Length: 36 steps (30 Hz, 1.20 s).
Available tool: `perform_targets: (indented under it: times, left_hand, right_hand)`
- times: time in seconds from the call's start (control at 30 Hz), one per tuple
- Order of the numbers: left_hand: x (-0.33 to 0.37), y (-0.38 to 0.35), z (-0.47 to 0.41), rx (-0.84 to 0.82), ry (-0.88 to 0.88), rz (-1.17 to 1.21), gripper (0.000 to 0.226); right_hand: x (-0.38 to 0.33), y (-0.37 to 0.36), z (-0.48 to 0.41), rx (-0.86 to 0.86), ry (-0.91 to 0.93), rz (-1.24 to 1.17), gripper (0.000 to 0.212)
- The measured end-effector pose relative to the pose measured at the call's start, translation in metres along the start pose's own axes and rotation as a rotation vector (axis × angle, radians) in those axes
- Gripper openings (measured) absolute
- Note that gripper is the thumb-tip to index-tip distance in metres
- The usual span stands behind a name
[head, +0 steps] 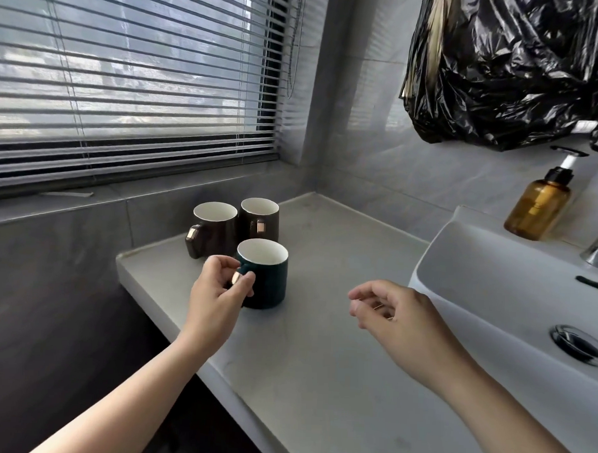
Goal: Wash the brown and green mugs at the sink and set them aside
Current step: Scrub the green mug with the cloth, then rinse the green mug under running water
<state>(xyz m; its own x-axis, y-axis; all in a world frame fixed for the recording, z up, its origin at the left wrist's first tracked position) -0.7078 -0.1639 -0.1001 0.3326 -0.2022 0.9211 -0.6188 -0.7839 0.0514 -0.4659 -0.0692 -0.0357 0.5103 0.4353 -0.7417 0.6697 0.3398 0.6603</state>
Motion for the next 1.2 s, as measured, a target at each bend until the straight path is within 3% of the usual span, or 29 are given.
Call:
perform_targets:
  times: [0.2, 0.5, 0.67, 0.77, 0.9, 1.2]
  left_hand:
    - [-0.012, -0.002, 0.005, -0.047, 0.067, -0.004, 0.006]
    - [-0.015, -0.018, -0.031, -0.053, 0.118, -0.087, 0.017]
    - [-0.011, -0.011, -0.03, -0.067, 0.098, -0.348, 0.016]
    - [0.009, -0.005, -0.023, -0.092, 0.0, -0.5, 0.025]
    - [0.058, -0.013, 0.003, -0.134, -0.314, -0.72, 0.042]
    - [0.131, -0.109, 0.098, -0.561, -0.523, -0.467, 0.033]
  right_hand:
    - [0.004, -0.005, 0.003, -0.02, -0.014, 0.002, 0.006]
    - [0.007, 0.003, 0.003, 0.003, -0.014, -0.011, 0.006]
    - [0.011, 0.01, 0.005, 0.018, -0.018, -0.002, 0.005]
    - [0.012, 0.019, 0.011, 0.047, -0.014, 0.001, 0.006]
    - [0.012, 0.037, 0.03, 0.093, -0.014, 0.074, 0.005]
    - [0.037, 0.107, 0.115, 0.224, -0.09, 0.247, 0.008]
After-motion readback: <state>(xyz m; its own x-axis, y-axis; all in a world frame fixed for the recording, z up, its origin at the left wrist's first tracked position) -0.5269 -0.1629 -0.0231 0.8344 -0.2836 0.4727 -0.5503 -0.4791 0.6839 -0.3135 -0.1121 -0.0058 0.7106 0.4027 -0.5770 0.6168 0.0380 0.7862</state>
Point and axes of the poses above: each hand's wrist, its own z-axis away from the middle knuckle, its own y-axis out of the back of the hand, x = y × z, the point moved 8 cm from there along -z, towards the middle knuckle, and after that the axes turned 7 degrees about -y, right-handed, at the moved point
